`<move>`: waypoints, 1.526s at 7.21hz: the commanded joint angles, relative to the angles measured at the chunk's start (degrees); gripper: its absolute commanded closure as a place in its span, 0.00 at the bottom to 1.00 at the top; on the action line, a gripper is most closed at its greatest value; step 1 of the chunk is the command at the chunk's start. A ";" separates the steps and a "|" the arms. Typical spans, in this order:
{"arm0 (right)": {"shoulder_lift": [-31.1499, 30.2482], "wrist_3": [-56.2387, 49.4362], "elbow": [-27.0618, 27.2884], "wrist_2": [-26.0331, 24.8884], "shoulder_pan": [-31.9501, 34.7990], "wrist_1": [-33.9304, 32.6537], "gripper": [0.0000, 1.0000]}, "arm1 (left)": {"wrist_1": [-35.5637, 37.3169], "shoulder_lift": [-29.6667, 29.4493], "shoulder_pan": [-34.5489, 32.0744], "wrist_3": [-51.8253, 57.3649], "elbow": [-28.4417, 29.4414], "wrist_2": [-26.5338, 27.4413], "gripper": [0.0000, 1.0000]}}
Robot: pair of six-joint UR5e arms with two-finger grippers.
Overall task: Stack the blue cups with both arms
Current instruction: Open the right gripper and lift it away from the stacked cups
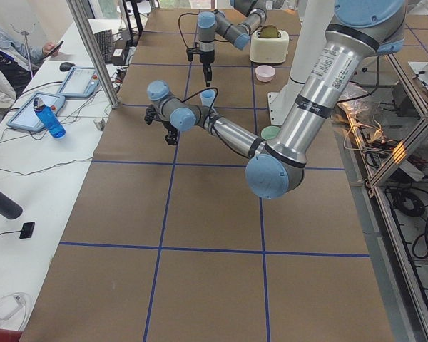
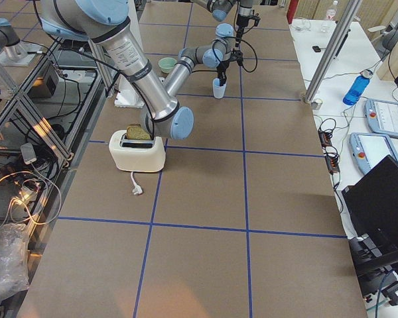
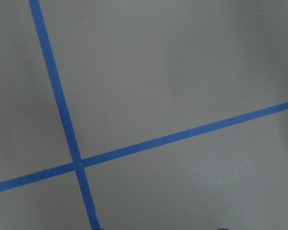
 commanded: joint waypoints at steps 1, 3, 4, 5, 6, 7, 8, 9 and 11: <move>-0.43 -0.05 0.48 0.64 2.69 0.07 0.00 | 0.01 0.09 -1.75 0.07 -0.09 -0.43 0.17; -3.67 -1.37 0.57 2.22 9.45 0.07 0.00 | 4.11 0.18 -4.82 6.62 -0.35 -0.88 0.16; -4.20 -1.72 0.75 3.45 12.09 0.07 0.00 | 6.58 0.18 -6.84 11.27 -0.53 -0.88 0.12; -4.21 -1.98 0.83 3.55 14.55 0.50 0.00 | 8.17 0.26 -8.86 14.36 -0.44 -0.88 0.12; -5.60 -1.90 1.01 3.46 16.67 2.34 0.00 | 10.10 0.44 -10.01 18.48 -0.44 -0.88 0.12; -9.53 -1.98 0.75 3.64 19.47 8.10 0.00 | 10.55 2.53 -11.85 22.44 -0.53 -0.88 0.12; -14.79 -3.20 0.75 5.90 22.37 12.33 0.00 | 10.56 4.20 -13.87 25.18 -0.53 -0.88 0.12; -19.71 -8.35 0.75 7.92 25.71 12.98 0.00 | 10.56 6.13 -15.72 28.60 -0.36 -0.88 0.12; -28.16 -18.21 1.10 9.87 33.87 11.85 0.00 | 11.17 8.61 -19.94 33.88 -0.44 -0.88 0.12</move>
